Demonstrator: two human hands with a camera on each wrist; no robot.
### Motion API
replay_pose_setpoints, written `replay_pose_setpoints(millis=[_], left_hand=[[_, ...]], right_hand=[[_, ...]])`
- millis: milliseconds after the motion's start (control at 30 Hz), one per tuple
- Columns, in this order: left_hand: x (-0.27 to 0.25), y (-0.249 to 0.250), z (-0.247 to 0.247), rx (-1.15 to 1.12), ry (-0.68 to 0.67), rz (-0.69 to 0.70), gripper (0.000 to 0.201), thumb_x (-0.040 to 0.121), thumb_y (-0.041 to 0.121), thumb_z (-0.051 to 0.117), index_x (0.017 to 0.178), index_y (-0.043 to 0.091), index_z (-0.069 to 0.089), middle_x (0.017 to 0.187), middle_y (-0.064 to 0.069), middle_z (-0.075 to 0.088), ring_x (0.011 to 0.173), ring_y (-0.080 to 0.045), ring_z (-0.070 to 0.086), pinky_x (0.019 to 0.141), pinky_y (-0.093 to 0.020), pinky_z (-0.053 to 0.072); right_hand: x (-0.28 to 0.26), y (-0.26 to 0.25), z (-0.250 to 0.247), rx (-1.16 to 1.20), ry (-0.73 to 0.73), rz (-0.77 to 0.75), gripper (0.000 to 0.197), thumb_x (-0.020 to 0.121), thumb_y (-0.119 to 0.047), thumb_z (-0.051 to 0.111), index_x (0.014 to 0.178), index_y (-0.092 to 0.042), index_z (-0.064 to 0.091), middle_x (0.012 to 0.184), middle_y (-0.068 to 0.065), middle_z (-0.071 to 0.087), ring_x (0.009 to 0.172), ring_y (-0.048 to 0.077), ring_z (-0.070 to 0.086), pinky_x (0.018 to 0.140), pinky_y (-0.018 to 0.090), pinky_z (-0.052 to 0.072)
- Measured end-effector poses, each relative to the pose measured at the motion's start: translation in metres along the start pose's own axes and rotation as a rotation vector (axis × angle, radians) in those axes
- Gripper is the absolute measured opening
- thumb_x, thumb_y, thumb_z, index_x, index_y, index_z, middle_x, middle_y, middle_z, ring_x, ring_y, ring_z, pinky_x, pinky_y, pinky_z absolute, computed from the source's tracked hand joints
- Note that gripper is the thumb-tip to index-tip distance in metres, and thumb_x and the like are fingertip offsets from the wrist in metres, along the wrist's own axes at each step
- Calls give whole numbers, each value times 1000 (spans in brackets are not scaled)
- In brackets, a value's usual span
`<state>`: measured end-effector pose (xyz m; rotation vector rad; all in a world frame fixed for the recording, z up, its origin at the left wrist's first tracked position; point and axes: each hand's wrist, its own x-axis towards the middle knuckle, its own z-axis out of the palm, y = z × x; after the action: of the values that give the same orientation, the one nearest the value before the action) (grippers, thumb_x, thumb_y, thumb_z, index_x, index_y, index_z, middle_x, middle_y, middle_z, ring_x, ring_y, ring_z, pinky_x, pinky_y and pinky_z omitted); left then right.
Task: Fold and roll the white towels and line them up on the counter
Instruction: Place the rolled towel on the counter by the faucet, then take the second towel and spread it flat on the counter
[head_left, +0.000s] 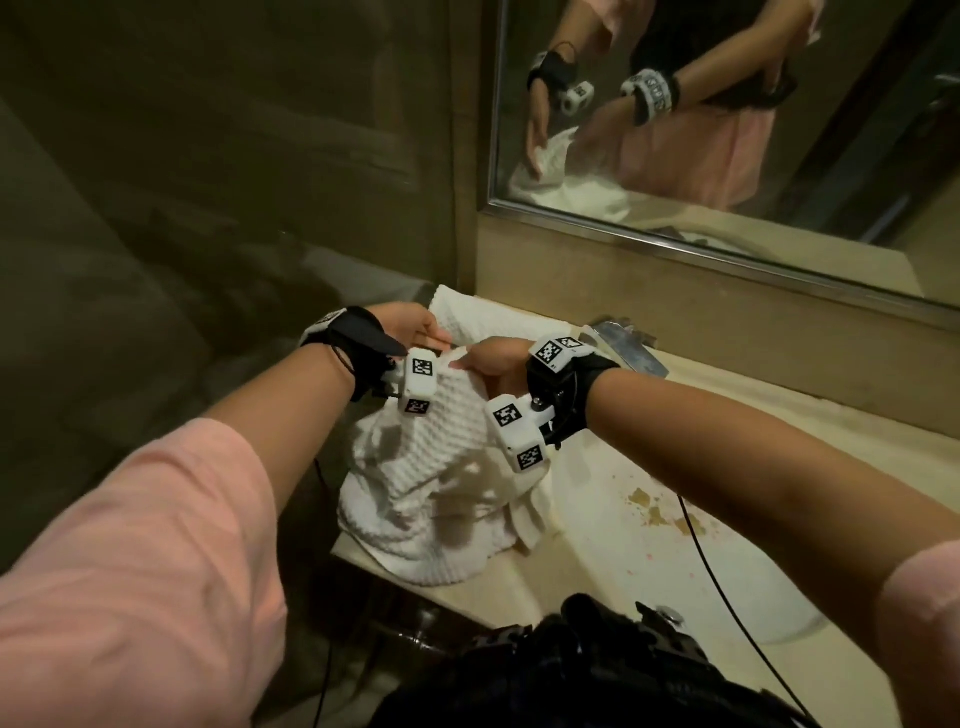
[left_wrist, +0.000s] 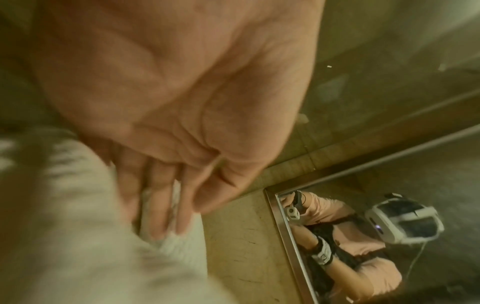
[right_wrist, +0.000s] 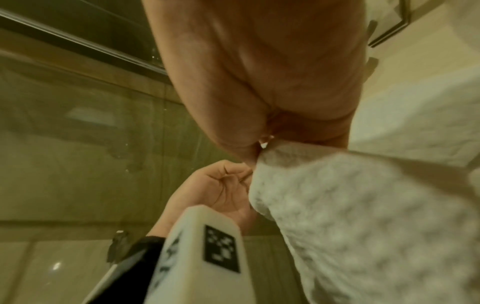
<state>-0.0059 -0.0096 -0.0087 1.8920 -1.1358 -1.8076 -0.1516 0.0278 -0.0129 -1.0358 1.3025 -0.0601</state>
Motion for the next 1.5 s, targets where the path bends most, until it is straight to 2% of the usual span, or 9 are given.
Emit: replay_pose_setpoints(millis=[167,333,500,633,833,1033,1167,1300,1500], left_hand=[[-56,-6,17,-17,-103,154,27,83,-4,33,91,1,58,69,-7,67,56,-17,65,53,-22,54],[-106,-12,42,-81,143,300,30,89,8,34,59,14,38,42,2,44,48,-17,40,49,-25,29],[-159,-16,74,-203,131,471,20,77,27,41,62,16,44,52,2,41,48,-13,34,47,-26,22],[-202,-13,108,-269,76,571,57,93,25,27,36,23,31,40,9,27,38,-9,23,49,-31,9],[-256,-1,140,-345,186,725,26,85,28,41,62,17,41,56,2,42,54,-12,38,54,-27,29],[-290,17,157,-322,88,801,54,98,27,35,48,20,54,42,8,48,39,-6,43,41,-17,37],[-307,23,163,-177,-44,829,46,100,45,30,105,15,65,87,-2,69,80,-14,65,76,-25,51],[-320,34,164,-80,-133,835,39,103,41,27,105,19,59,77,5,71,70,-6,67,63,-18,53],[-350,55,172,21,-194,931,35,100,37,43,113,10,62,109,-6,68,96,-16,66,89,-29,54]], right_hand=[[-35,0,7,241,-138,-337,20,102,-7,34,102,-13,53,92,7,62,79,16,60,73,29,53],[-85,7,-1,260,-59,-557,23,102,-8,37,93,-15,57,86,7,63,72,15,62,67,29,52],[-146,28,-11,241,42,-736,20,102,-9,37,95,-14,56,87,7,62,70,13,61,59,24,52],[-200,43,-19,292,7,-858,18,102,-10,37,101,-11,55,94,11,62,80,18,62,75,32,54],[-274,53,-28,302,-42,-1013,19,103,-11,37,103,-10,55,97,12,63,84,19,64,75,30,57],[-315,55,-29,371,-84,-1107,19,103,-12,38,107,-6,56,94,10,68,82,18,68,72,32,57],[-338,53,-36,411,4,-1139,18,102,-13,40,104,-7,57,88,9,68,75,17,68,68,31,56],[-358,53,-40,437,103,-1159,18,102,-13,41,100,-10,59,85,6,70,75,16,68,68,31,57],[-391,55,-35,480,287,-1254,19,103,-15,39,106,-7,56,91,9,70,79,18,69,70,32,57]])
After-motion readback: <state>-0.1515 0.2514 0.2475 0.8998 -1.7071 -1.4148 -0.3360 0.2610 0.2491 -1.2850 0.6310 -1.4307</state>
